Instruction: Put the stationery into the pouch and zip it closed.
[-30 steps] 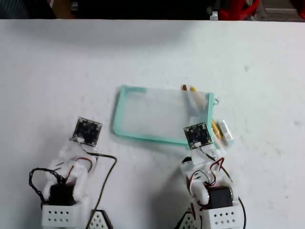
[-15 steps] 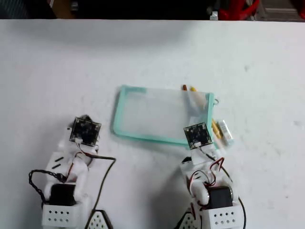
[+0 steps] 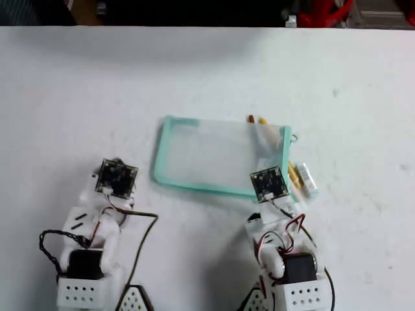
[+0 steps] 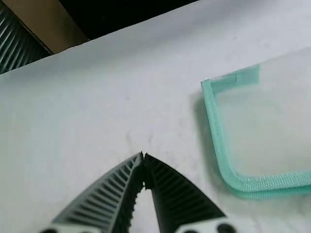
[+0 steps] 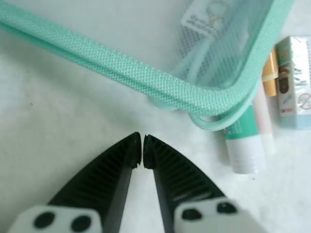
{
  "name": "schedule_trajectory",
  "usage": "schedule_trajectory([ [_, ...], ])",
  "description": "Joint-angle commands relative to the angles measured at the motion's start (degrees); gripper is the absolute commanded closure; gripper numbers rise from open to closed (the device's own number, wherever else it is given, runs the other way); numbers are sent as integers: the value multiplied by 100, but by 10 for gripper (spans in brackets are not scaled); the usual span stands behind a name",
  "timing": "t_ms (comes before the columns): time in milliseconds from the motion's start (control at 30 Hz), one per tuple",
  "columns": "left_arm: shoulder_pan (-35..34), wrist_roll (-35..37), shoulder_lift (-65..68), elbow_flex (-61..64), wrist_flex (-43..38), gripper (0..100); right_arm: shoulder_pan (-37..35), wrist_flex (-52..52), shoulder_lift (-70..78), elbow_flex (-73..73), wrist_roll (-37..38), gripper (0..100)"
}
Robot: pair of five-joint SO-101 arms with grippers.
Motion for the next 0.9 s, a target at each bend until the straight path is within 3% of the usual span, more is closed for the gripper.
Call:
schedule_trajectory([
  [0, 66, -44, -40, 0, 53, 976, -22, 40, -40, 53, -18, 981],
  [867, -127, -53, -48, -9, 26, 976, -48, 40, -40, 53, -18, 981],
])
